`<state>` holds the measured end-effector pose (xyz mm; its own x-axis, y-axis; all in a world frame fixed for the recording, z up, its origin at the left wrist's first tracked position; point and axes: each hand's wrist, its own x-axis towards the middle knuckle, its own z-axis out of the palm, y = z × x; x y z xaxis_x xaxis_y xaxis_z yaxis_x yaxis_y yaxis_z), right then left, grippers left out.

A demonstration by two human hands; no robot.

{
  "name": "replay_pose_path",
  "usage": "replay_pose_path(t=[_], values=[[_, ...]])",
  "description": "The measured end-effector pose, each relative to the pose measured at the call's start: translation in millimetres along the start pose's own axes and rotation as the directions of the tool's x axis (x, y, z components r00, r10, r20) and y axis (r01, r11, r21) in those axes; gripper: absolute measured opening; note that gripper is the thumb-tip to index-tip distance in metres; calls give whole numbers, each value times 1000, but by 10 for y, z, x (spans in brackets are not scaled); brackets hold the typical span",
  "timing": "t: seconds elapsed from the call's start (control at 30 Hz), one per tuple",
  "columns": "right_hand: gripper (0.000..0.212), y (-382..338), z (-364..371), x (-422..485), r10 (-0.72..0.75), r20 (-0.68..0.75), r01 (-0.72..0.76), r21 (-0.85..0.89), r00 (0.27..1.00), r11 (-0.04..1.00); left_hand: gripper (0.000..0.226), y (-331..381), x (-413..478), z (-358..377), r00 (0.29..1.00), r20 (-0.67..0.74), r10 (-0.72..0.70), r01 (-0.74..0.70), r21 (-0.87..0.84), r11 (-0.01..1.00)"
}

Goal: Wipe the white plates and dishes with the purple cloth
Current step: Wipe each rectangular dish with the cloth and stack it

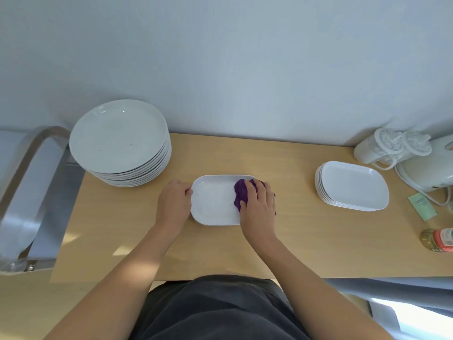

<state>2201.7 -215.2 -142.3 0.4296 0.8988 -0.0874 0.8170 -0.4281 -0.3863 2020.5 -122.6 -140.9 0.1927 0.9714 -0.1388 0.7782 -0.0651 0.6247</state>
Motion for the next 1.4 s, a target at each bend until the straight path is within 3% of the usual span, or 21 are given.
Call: replay_pose_path(t=[0.13, 0.23, 0.37, 0.43, 0.53, 0.6, 0.73, 0.8, 0.9, 0.97, 1.13, 1.27, 1.4], values=[[52, -294, 106, 106, -62, -5, 62, 182, 998, 981, 20, -73, 55, -8, 999, 38, -16, 18, -43, 999], [47, -445, 171, 73, -268, 3, 261, 216, 963, 941, 15, -88, 59, 18, 999, 35, 7, -4, -86, 996], [43, -332, 97, -109, -469, 131, 433, 231, 874, 871, 13, -129, 64, 49, 1000, 28, 9, -6, -104, 995], [43, -133, 25, -120, -419, 149, 381, 230, 896, 896, 16, -134, 54, 51, 999, 42, 8, -3, -108, 994], [44, 144, -54, -52, -169, -11, 168, 191, 986, 967, 26, -123, 54, 53, 999, 37, -4, 9, -134, 991], [47, 112, -56, 25, -35, -79, 47, 155, 996, 987, 30, -118, 55, 48, 999, 39, -10, 15, -140, 990], [49, -325, 129, 158, 8, -28, -3, 178, 1000, 984, 27, -128, 60, 56, 998, 30, -46, 51, -182, 982], [49, -500, 208, 168, -62, -6, 62, 216, 998, 974, 9, -102, 43, 52, 998, 6, -55, 55, -228, 972], [44, -566, 270, 84, -301, 27, 284, 261, 953, 923, 20, -46, 11, 16, 999, -22, -37, 31, -260, 965], [44, -547, 246, 16, -384, 74, 346, 302, 920, 888, 21, -45, 3, 20, 999, -26, -37, 30, -247, 968], [32, -453, 195, -35, -460, 103, 400, 352, 882, 846, 18, -43, 28, 36, 994, -36, -107, 93, -269, 959], [41, -461, 219, 62, -507, 84, 466, 289, 858, 836, 19, -68, 37, 8, 994, 10, -109, 107, -316, 943], [48, -465, 216, 263, -462, 12, 451, 189, 887, 872, 19, -43, 4, -19, 996, 23, -90, 93, -313, 945]])
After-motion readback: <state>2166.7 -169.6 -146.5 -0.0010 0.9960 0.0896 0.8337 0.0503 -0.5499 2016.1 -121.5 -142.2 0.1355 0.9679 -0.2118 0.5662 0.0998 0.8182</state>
